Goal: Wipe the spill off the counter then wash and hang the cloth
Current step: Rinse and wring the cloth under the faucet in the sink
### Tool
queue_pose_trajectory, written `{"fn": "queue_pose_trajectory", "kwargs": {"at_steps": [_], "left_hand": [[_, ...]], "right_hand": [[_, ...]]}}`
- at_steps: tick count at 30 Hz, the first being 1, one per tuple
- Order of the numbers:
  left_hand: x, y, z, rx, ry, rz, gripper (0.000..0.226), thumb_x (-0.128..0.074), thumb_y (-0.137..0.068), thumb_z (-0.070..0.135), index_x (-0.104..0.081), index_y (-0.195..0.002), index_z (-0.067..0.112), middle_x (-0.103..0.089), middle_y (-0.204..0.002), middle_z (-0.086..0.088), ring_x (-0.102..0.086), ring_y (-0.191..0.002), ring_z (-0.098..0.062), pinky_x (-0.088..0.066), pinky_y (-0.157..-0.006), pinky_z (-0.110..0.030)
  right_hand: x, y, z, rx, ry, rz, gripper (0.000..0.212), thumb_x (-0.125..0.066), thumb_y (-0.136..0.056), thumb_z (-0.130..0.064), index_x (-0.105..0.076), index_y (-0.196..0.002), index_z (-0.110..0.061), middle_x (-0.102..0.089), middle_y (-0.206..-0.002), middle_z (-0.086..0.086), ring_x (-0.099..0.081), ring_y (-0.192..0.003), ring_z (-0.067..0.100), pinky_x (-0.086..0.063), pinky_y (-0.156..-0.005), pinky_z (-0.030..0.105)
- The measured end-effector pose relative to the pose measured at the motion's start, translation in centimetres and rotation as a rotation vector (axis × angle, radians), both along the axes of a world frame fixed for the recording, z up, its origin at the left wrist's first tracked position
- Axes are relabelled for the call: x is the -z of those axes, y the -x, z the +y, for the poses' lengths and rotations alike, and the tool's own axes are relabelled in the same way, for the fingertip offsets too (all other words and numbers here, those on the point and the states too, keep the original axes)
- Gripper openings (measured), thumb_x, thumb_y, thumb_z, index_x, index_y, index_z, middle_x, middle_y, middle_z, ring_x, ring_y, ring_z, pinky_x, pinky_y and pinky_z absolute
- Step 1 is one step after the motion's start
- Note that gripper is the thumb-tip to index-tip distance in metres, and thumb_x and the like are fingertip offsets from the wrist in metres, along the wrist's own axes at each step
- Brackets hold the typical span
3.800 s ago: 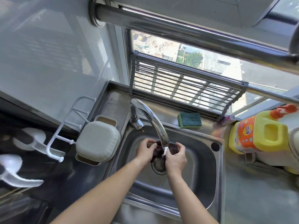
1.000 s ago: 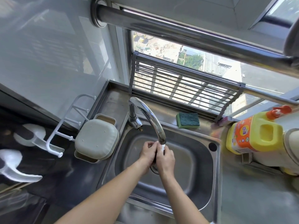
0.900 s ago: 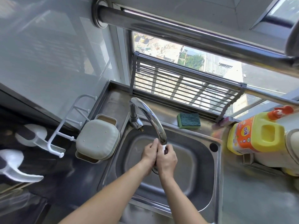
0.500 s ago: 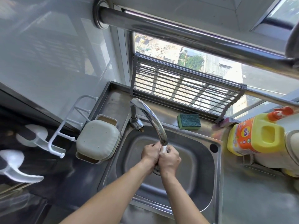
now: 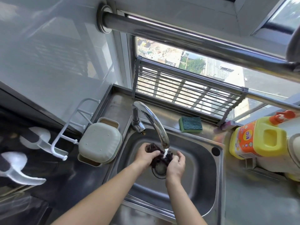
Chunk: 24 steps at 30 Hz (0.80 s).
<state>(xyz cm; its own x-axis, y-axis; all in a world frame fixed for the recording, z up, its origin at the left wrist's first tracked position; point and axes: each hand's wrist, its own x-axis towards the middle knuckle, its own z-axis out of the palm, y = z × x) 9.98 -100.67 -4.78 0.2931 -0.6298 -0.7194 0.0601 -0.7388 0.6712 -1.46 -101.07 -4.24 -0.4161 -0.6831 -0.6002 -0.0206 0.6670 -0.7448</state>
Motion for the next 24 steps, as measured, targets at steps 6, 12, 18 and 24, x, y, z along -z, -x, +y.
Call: {"fn": "queue_pose_trajectory", "kwargs": {"at_steps": [6,12,18,24], "left_hand": [[-2.1,1.3,-0.6,-0.244,-0.081,0.196,0.020,-0.048,-0.089,0.023,-0.064,-0.081,0.014,-0.067,-0.074,-0.008,-0.060,-0.056,-0.020,-0.045,-0.045,-0.024],[-1.8,3.1,-0.8,-0.184,-0.063,0.180,0.064,-0.044,-0.086,0.071,-0.074,-0.082,0.015,-0.077,-0.081,0.000,-0.073,-0.075,-0.020,-0.061,-0.078,-0.042],[0.4,3.3,-0.4,-0.299,-0.074,0.217,0.050,-0.069,-0.065,0.066,-0.080,-0.077,0.019,-0.079,-0.082,-0.005,-0.077,-0.083,-0.028,-0.061,-0.079,-0.049],[-1.0,3.6,-0.4,-0.261,-0.080,0.257,0.033,-0.075,-0.063,0.043,-0.080,-0.076,0.012,-0.079,-0.082,-0.008,-0.070,-0.071,-0.022,-0.055,-0.062,-0.037]], "right_hand": [[-0.1,-0.5,-0.3,0.000,0.020,-0.276,0.037,-0.048,-0.091,-0.025,-0.073,-0.119,-0.020,-0.073,-0.118,0.009,-0.068,-0.114,0.028,-0.051,-0.105,0.052],[-1.3,-1.9,0.2,-0.320,0.054,0.124,0.035,-0.067,-0.086,-0.054,-0.066,-0.085,-0.019,-0.072,-0.075,-0.003,-0.068,-0.077,0.019,-0.052,-0.073,0.036],[-2.8,-2.1,-0.3,-0.219,0.105,0.207,0.033,-0.071,-0.089,-0.033,-0.056,-0.073,-0.008,-0.061,-0.061,0.000,-0.055,-0.061,0.021,-0.036,-0.060,0.033],[-2.8,-1.8,-0.3,-0.182,0.108,0.245,0.038,-0.068,-0.088,-0.024,-0.051,-0.065,0.000,-0.051,-0.052,0.003,-0.045,-0.055,0.023,-0.035,-0.050,0.025]]}}
